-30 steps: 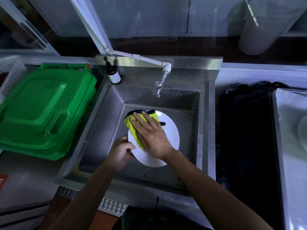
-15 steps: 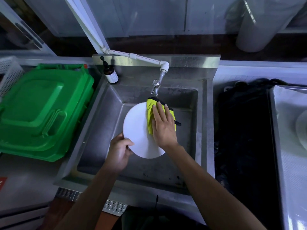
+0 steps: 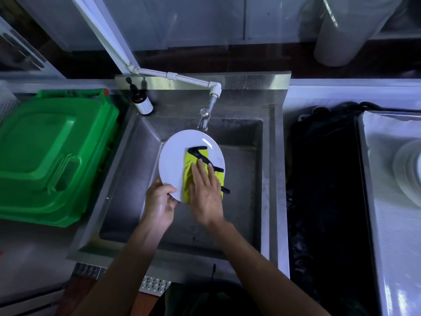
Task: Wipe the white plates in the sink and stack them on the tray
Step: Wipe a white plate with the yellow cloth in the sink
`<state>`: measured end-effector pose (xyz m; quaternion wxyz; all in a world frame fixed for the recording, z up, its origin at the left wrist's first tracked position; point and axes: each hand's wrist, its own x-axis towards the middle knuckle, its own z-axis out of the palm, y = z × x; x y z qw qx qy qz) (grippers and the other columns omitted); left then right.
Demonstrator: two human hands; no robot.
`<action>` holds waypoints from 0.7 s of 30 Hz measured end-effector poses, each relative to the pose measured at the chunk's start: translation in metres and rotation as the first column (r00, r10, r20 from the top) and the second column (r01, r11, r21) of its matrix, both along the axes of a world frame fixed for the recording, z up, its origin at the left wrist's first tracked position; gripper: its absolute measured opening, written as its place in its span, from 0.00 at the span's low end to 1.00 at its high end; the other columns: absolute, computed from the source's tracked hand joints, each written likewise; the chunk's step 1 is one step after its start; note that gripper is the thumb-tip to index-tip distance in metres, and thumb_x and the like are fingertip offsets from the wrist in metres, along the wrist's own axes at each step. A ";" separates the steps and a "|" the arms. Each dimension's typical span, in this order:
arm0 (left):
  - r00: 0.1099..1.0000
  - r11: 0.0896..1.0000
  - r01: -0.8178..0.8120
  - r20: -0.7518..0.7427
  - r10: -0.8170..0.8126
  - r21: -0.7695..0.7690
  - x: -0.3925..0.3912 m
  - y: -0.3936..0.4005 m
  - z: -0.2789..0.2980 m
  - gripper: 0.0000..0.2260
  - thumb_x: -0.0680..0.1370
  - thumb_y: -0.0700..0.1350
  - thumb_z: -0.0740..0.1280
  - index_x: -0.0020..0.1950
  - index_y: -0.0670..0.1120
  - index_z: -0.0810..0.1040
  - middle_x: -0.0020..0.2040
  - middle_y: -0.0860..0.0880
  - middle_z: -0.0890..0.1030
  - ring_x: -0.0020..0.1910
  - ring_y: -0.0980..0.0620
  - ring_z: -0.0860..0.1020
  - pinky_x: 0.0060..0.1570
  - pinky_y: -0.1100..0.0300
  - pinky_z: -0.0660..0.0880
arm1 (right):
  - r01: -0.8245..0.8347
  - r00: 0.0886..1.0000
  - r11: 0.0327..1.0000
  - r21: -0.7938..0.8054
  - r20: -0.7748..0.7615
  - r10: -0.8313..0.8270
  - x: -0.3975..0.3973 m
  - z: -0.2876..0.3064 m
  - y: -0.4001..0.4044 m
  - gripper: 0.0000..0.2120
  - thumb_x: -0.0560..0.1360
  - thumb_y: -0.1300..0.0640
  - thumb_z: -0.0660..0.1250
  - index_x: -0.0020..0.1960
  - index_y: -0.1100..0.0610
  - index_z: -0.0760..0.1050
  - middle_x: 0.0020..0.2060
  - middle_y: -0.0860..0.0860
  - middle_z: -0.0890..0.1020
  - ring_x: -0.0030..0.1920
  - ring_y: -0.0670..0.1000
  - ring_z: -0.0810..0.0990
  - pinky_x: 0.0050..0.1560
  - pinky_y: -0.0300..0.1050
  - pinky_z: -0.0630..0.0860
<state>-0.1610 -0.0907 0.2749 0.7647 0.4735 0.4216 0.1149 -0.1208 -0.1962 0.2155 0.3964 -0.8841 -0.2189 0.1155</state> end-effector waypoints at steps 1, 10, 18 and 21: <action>1.000 1.000 0.002 0.006 -0.002 0.000 0.001 -0.001 0.000 0.23 0.71 0.26 0.57 0.53 0.44 0.84 0.51 0.41 0.85 0.46 0.41 0.83 0.39 0.55 0.79 | -0.025 1.000 1.000 0.012 0.013 0.025 -0.005 0.002 0.001 0.25 0.85 0.53 0.51 0.81 0.52 0.54 0.82 0.47 0.50 0.82 0.54 0.43 0.78 0.61 0.54; 0.999 0.999 -0.046 0.006 0.046 -0.018 -0.001 0.001 0.000 0.24 0.69 0.26 0.58 0.55 0.45 0.84 0.52 0.42 0.86 0.47 0.41 0.84 0.43 0.52 0.81 | 0.096 0.994 0.995 -0.015 0.045 -0.095 -0.017 -0.006 -0.003 0.25 0.85 0.50 0.50 0.81 0.51 0.55 0.82 0.47 0.51 0.82 0.55 0.44 0.79 0.61 0.51; 1.000 0.998 -0.016 -0.020 0.017 0.064 -0.008 -0.001 0.000 0.20 0.63 0.30 0.63 0.50 0.45 0.83 0.46 0.48 0.86 0.44 0.47 0.85 0.40 0.55 0.81 | 0.253 0.965 0.967 -0.021 -0.073 -0.254 0.005 -0.017 -0.017 0.26 0.85 0.52 0.52 0.82 0.53 0.52 0.82 0.51 0.45 0.81 0.57 0.42 0.80 0.55 0.48; 1.000 0.995 0.008 -0.027 -0.005 0.104 -0.011 0.003 -0.002 0.20 0.68 0.27 0.62 0.52 0.44 0.83 0.48 0.47 0.86 0.49 0.44 0.83 0.41 0.55 0.81 | 0.286 0.952 0.957 0.038 -0.125 -0.280 0.014 -0.017 -0.024 0.28 0.85 0.53 0.55 0.82 0.53 0.50 0.82 0.50 0.46 0.81 0.56 0.45 0.80 0.54 0.50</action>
